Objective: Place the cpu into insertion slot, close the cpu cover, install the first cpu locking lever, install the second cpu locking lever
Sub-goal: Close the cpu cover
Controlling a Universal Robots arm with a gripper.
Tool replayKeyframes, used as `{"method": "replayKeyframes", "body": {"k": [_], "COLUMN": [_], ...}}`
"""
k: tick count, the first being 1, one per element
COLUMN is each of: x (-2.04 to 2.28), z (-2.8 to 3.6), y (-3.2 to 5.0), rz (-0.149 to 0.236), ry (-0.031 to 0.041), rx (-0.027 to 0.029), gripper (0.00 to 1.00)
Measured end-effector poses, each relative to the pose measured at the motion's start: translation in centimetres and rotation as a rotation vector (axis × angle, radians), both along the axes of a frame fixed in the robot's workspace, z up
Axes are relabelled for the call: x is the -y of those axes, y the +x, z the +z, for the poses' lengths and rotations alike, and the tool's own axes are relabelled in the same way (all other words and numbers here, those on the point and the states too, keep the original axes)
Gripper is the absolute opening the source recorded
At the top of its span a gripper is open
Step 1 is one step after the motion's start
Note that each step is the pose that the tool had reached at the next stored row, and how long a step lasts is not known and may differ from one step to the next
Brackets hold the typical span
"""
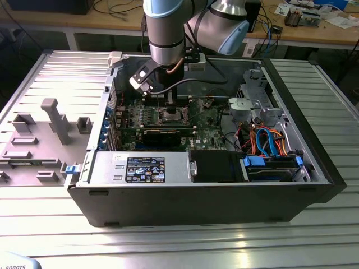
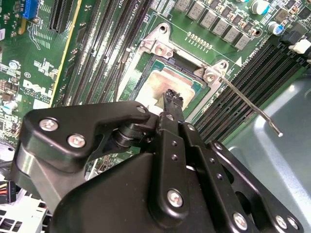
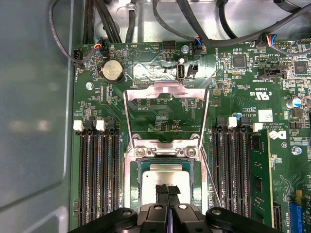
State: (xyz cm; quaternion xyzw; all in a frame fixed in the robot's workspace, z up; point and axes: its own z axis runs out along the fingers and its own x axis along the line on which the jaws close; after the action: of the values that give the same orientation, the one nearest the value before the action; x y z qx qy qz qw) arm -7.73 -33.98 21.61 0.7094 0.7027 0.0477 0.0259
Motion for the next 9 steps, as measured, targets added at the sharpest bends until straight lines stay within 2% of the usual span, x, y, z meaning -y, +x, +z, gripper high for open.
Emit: {"method": "replayKeyframes", "body": {"k": [3, 5, 9], "x": [0.00, 0.00, 0.00], "z": [-0.01, -0.01, 0.03], "y": [0.08, 0.70, 0.72], "rz": [0.000, 0.000, 0.000], "ry": [-0.0023, -0.0025, -0.0025], "rx": [-0.0016, -0.0255, -0.0273], "gripper": [0.11, 0.11, 0.11]}}
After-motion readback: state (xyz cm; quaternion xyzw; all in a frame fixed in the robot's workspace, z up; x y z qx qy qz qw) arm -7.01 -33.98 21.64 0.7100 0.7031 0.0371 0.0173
